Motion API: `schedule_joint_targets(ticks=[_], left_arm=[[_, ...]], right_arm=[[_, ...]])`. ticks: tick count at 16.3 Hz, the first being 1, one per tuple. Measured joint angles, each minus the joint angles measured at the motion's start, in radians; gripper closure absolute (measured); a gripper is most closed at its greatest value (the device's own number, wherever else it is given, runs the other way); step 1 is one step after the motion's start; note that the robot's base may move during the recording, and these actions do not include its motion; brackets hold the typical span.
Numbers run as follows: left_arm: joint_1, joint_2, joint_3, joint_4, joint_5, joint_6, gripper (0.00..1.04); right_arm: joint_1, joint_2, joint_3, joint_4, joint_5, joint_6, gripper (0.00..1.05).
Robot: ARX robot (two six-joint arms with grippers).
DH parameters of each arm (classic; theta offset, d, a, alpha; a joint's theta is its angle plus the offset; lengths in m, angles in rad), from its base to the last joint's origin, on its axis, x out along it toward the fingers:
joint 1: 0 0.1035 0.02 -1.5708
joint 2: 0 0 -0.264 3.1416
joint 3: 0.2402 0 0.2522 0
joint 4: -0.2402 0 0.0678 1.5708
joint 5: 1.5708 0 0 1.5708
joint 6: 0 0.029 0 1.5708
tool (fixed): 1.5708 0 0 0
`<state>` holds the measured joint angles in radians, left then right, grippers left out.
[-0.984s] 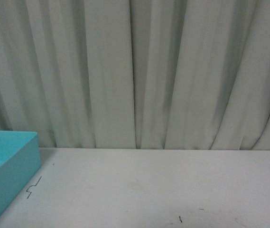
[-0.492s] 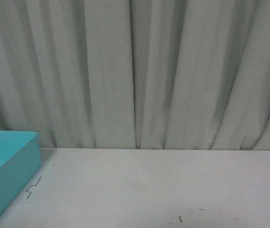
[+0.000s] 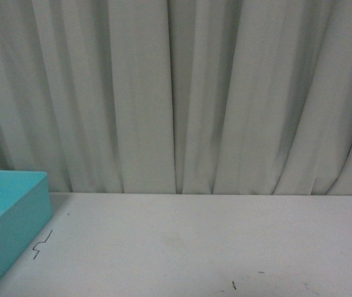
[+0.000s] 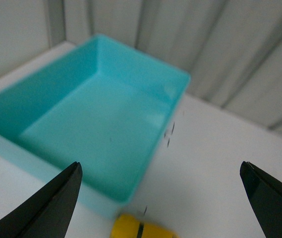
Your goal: Wind up and store yellow beetle toy
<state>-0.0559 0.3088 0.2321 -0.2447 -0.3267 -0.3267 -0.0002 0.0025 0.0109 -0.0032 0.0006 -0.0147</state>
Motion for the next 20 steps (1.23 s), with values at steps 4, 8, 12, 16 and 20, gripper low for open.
schedule_joint_targets(ticks=[4, 8, 12, 16, 20], left_arm=[[0.177, 0.449, 0.136, 0.346, 0.132, 0.084, 0.07], [0.176, 0.759, 0.396, 0.452, 0.335, 0.337, 0.07], [0.078, 0.87, 0.65, 0.048, 0.581, 0.883, 0.07], [-0.004, 1.043, 0.769, -0.451, 0.338, 1.527, 0.07], [-0.037, 1.094, 0.777, -0.531, 0.261, 1.677, 0.07]], right_arm=[[0.0, 0.0, 0.0, 0.0, -0.002, 0.0, 0.07], [0.0, 0.0, 0.0, -0.001, 0.0, 0.0, 0.07], [0.0, 0.0, 0.0, -0.001, 0.0, 0.0, 0.07], [0.0, 0.0, 0.0, -0.001, 0.0, 0.0, 0.07], [0.0, 0.0, 0.0, -0.001, 0.0, 0.0, 0.07]])
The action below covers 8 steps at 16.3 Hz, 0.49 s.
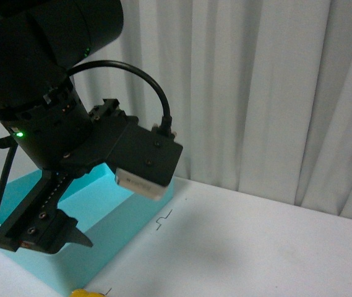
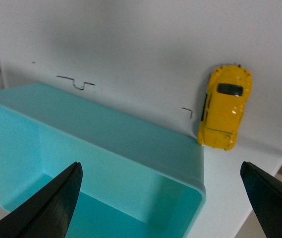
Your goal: Wind up and store yellow beetle toy
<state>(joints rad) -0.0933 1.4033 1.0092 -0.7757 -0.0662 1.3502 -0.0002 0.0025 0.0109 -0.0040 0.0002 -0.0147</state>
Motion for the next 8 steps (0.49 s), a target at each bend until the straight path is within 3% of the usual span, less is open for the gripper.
schedule_joint_targets(ticks=[3, 8], left_arm=[[-0.076, 0.086, 0.021, -0.04, -0.027, 0.079, 0.07], [-0.045, 0.167, -0.102, 0.052, -0.046, -0.085, 0.07]], right_arm=[[0.0, 0.0, 0.0, 0.0, 0.0, 0.0, 0.07], [0.0, 0.0, 0.0, 0.0, 0.0, 0.0, 0.07]])
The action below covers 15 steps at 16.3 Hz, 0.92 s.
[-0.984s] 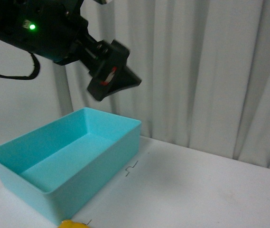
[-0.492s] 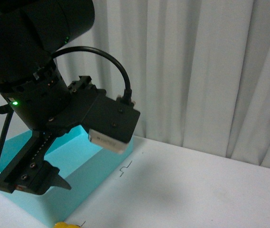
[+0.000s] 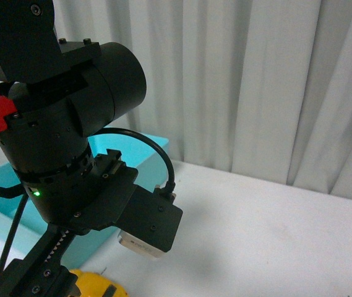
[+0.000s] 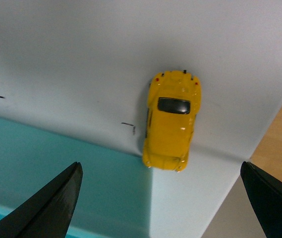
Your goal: Wind up and store yellow beetle toy
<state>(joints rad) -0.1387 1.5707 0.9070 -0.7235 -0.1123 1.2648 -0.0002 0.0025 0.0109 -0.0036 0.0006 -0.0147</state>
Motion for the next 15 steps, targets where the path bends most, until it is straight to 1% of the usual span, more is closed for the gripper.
schedule_joint_targets(ticks=[2, 5, 8, 11, 14, 15], left_arm=[[0.004, 0.024, -0.047, 0.051, 0.002, -0.084, 0.07], [0.022, 0.066, -0.116, 0.12, 0.031, -0.113, 0.07], [0.074, 0.112, -0.144, 0.229, 0.066, 0.103, 0.07], [0.088, 0.144, -0.153, 0.255, 0.098, 0.292, 0.07], [0.102, 0.178, -0.158, 0.293, 0.103, 0.401, 0.07], [0.105, 0.188, -0.158, 0.305, 0.105, 0.435, 0.11]], right_arm=[[0.0, 0.0, 0.0, 0.0, 0.0, 0.0, 0.07], [0.0, 0.0, 0.0, 0.0, 0.0, 0.0, 0.07], [0.0, 0.0, 0.0, 0.0, 0.0, 0.0, 0.07], [0.0, 0.0, 0.0, 0.0, 0.0, 0.0, 0.07], [0.0, 0.0, 0.0, 0.0, 0.0, 0.0, 0.07], [0.0, 0.0, 0.0, 0.0, 0.0, 0.0, 0.07]])
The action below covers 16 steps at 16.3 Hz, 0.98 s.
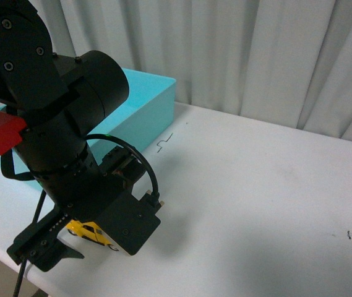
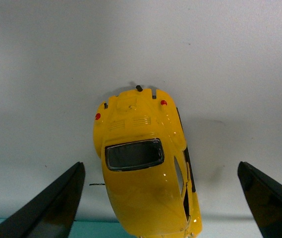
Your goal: Wind up and store yellow beetle toy
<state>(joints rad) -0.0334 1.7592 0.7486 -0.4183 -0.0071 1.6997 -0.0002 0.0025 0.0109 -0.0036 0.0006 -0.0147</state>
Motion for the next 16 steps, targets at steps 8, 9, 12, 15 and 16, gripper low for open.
schedule_joint_targets(ticks=[8, 9, 12, 15, 16], left_arm=[[-0.106, -0.013, 0.089, -0.144, 0.06, -0.327, 0.64], [-0.127, -0.043, 0.118, -0.165, 0.1, -0.299, 0.64], [-0.167, -0.119, 0.2, -0.237, 0.213, -0.321, 0.64], [-0.163, -0.161, 0.266, -0.257, 0.307, -0.385, 0.64], [-0.141, -0.175, 0.329, -0.221, 0.37, -0.44, 0.64]], right_arm=[[0.0, 0.0, 0.0, 0.0, 0.0, 0.0, 0.07], [0.0, 0.0, 0.0, 0.0, 0.0, 0.0, 0.07], [0.0, 0.0, 0.0, 0.0, 0.0, 0.0, 0.07], [0.0, 0.0, 0.0, 0.0, 0.0, 0.0, 0.07], [0.0, 0.0, 0.0, 0.0, 0.0, 0.0, 0.07]])
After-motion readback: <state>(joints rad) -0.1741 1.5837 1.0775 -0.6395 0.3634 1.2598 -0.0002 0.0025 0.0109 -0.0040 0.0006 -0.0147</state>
